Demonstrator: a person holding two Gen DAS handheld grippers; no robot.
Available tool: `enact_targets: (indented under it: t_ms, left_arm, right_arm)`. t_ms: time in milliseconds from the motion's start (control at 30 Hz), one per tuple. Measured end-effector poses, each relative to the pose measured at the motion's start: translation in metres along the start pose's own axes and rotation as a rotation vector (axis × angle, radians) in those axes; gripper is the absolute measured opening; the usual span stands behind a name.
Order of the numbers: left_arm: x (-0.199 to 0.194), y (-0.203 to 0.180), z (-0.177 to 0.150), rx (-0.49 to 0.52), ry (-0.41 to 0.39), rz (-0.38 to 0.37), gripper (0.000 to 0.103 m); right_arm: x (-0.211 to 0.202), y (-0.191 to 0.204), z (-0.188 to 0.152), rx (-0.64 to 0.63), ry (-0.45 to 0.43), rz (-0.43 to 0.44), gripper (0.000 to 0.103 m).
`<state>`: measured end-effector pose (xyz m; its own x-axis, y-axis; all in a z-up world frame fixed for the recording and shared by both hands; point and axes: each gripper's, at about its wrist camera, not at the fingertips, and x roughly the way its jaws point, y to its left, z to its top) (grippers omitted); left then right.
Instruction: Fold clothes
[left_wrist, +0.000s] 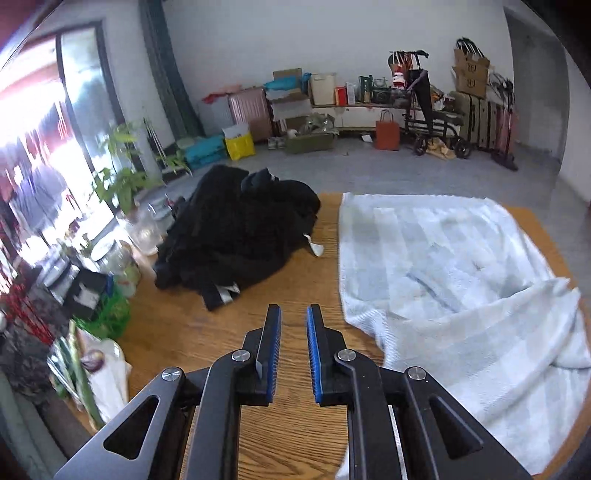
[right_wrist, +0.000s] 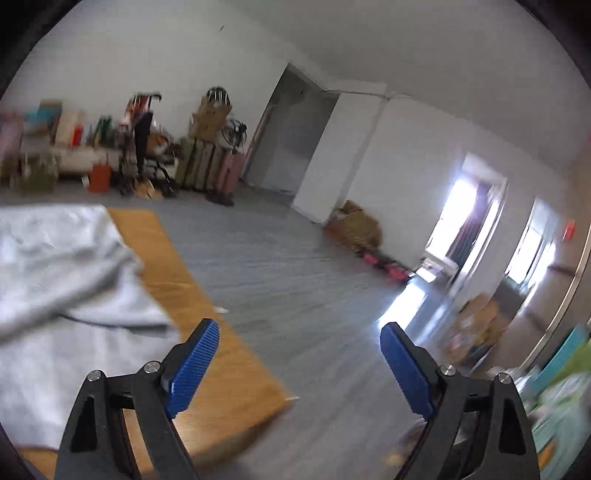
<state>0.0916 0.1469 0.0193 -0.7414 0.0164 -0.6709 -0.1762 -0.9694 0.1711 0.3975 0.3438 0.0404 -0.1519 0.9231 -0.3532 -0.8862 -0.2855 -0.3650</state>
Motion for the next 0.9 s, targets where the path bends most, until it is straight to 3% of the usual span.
enact_targets:
  t_ms: [67,167,233,333,367,433,633,767,900]
  left_arm:
    - [-0.003,0.003,0.0,0.005,-0.022,0.024,0.015]
    - [-0.009,0.014,-0.004,-0.03,-0.05,0.048,0.015]
    - [-0.013,0.023,-0.009,-0.063,-0.062,0.088,0.015]
    - [-0.018,0.039,-0.02,-0.093,-0.052,0.143,0.015]
    - [-0.019,0.044,-0.022,-0.098,-0.05,0.158,0.015]
    - [-0.022,0.053,-0.027,-0.108,-0.045,0.189,0.015]
    - [-0.035,0.048,-0.031,-0.095,-0.06,0.192,0.015]
    - [-0.038,0.025,-0.03,-0.029,-0.078,0.157,0.015]
    - [-0.038,0.008,-0.026,0.05,-0.091,0.107,0.015]
  right_arm:
    - [-0.003,0.02,-0.007,0.006,0.002,0.053,0.093]
    - [0.025,0.045,-0.007,-0.045,0.077,0.169,0.093]
    - [0.052,0.057,-0.005,-0.021,0.203,0.239,0.093]
    - [0.11,0.042,-0.016,0.19,0.516,0.277,0.093]
    - [0.124,0.029,-0.024,0.293,0.578,0.285,0.093]
    - [0.134,0.004,-0.031,0.42,0.582,0.321,0.086]
    - [0.118,-0.044,-0.029,0.365,0.394,0.415,0.09]
    - [0.115,-0.049,-0.022,0.348,0.363,0.476,0.091]
    - [0.112,-0.037,-0.012,0.37,0.351,0.597,0.092]
